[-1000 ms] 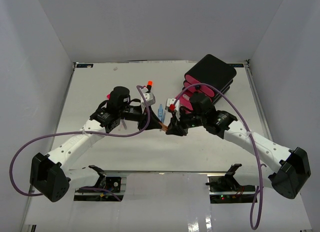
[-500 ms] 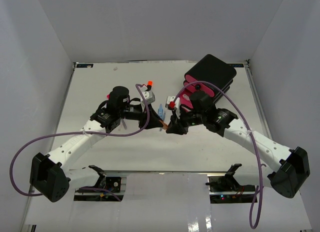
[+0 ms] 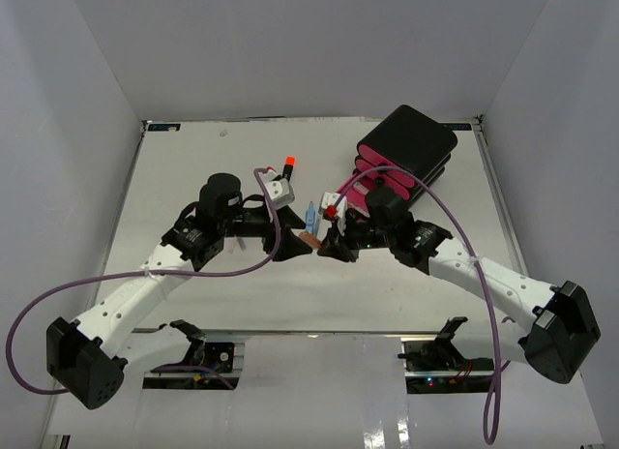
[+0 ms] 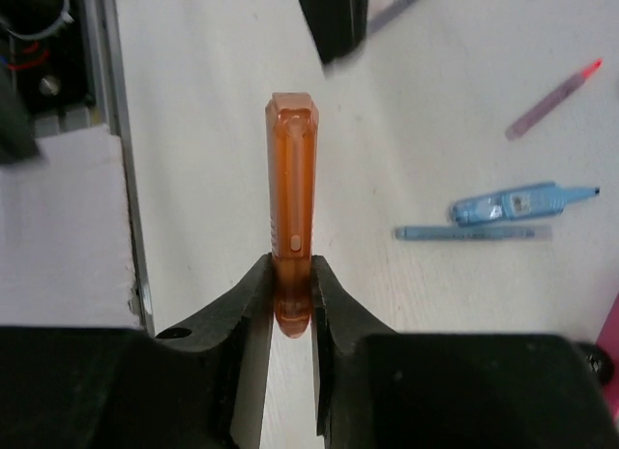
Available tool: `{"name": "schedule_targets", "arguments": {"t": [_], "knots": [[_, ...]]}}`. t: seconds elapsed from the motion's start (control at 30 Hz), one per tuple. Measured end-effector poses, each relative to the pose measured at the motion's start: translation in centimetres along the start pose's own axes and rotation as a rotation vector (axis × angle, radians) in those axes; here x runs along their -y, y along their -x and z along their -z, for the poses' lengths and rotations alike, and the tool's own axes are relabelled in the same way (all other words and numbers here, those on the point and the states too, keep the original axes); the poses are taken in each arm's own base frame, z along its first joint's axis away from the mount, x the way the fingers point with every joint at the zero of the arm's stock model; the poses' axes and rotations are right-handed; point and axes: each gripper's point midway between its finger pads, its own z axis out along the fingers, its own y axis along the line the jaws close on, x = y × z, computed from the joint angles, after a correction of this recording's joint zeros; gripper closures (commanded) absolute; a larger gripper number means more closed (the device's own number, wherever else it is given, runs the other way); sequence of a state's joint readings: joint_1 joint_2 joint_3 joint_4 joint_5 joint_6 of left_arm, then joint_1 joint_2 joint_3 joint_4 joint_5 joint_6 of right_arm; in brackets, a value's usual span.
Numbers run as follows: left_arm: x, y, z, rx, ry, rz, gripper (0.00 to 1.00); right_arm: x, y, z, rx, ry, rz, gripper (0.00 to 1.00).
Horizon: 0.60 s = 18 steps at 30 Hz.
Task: Sort the stationery into containers
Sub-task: Close the pen cap on the pen, then place the pen in the drawer.
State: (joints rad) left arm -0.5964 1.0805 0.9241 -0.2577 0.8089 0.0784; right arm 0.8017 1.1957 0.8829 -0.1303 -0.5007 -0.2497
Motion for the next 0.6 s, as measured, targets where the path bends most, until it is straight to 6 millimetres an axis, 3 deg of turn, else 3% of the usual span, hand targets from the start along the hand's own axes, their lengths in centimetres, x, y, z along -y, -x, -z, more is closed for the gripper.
{"name": "schedule_targets", "arguments": {"t": [0.17,0.27,0.37,0.6], "knots": [[-0.7,1.4,1.6,0.044,0.082,-0.045,0.16,1.2,-4.8,0.2,-0.107,-0.092,-0.059,0.92],[-1.7,1.9,2.3,0.063,0.151,-0.041,0.12,3.1,-5.8,0.9,-0.144,-0.193,-0.081,0.92],[-3.9,1.0,2.9,0.065,0.273,0.011,0.11,6.4,-6.7,2.1,-0.184,-0.352,-0.112,0.92],[-11.3,-4.0,5.9,0.020,0.690,0.270,0.05,15.9,-9.2,4.7,-0.355,-0.742,-0.159,0.92]]}}
